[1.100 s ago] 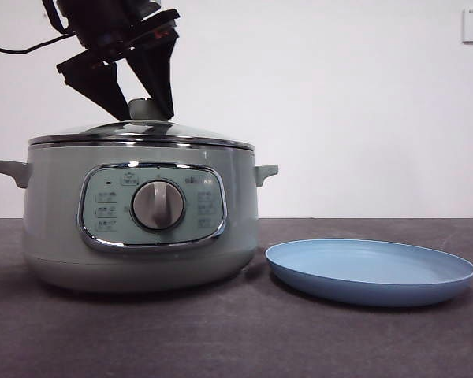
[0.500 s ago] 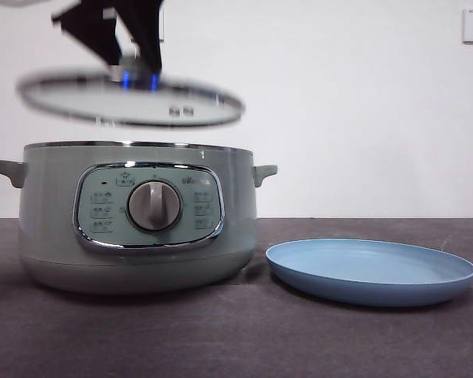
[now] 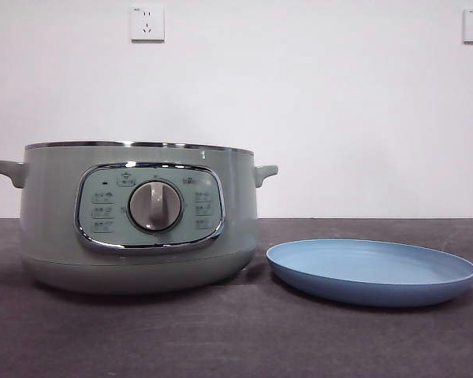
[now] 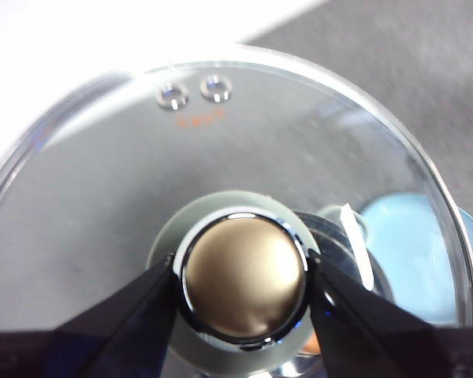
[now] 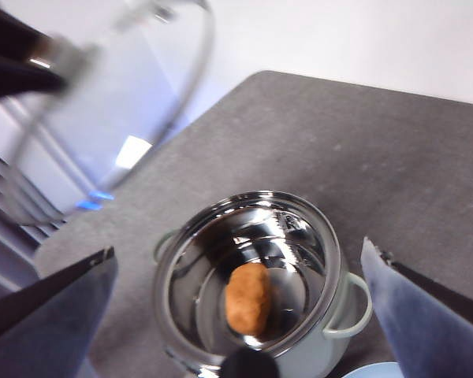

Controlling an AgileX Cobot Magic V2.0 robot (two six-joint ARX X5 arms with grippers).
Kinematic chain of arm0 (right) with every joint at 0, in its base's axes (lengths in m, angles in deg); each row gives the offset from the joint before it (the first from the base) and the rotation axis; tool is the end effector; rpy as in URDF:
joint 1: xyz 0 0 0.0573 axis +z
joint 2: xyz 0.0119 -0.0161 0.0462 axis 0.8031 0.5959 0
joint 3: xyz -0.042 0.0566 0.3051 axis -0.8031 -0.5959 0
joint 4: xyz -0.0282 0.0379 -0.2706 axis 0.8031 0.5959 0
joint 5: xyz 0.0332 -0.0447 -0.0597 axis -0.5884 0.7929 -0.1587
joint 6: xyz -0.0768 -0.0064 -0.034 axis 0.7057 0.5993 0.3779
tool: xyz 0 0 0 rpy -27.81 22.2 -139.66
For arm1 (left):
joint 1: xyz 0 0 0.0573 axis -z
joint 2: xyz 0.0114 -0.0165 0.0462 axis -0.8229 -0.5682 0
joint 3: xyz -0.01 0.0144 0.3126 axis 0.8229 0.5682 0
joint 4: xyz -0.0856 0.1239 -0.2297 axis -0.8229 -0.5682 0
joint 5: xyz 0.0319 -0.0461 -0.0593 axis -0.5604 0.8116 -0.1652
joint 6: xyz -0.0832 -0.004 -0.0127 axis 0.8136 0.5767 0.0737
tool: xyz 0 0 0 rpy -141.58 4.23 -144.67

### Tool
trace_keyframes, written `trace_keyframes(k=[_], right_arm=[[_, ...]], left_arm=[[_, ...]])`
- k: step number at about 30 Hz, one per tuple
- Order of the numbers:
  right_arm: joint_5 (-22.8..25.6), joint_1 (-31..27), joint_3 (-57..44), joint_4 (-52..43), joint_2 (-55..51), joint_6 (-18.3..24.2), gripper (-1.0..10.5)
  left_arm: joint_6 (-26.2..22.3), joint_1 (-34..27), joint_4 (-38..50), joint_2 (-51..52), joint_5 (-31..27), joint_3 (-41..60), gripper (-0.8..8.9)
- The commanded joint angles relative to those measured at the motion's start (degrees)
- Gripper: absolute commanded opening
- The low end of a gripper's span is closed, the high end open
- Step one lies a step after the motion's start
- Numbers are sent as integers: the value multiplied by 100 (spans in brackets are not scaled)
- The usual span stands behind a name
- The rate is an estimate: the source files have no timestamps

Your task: Take the potato out from the steamer,put the potato on the plate,close the lid

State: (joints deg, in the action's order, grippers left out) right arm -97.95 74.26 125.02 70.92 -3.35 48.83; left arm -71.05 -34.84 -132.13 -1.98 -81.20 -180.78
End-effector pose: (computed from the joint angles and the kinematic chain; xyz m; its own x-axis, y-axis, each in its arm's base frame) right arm 0.2598 0.1372 0.4837 0.5590 0.7551 -0.3426 -0.7173 0.6477 0.2569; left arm 0.2637 -0.1048 0.5660 0.7480 -0.3642 -0.5549 0.4947 0.8633 0.1002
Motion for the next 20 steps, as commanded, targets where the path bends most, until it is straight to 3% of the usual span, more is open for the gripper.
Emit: trace_keyframes(k=[1, 5, 10, 15, 20], right_arm=[[238, 293, 46, -17, 275, 39, 621], [619, 772, 302, 74, 798, 197, 621], [1268, 1329, 1062, 555, 1639, 595, 621], [1899, 1799, 1961, 1012, 2535, 946, 621], [2035, 2031, 2446, 1058, 3206, 1019, 621]], left_arm=[[-81, -79, -341, 308, -4, -101, -8], [-81, -157, -352, 621, -133, -94, -8], [-81, -181, -356, 1029, -772, 302, -9], [-81, -411, -356, 1569, -1110, 1322, -9], [-81, -743, -356, 2055, -1222, 2391, -9]])
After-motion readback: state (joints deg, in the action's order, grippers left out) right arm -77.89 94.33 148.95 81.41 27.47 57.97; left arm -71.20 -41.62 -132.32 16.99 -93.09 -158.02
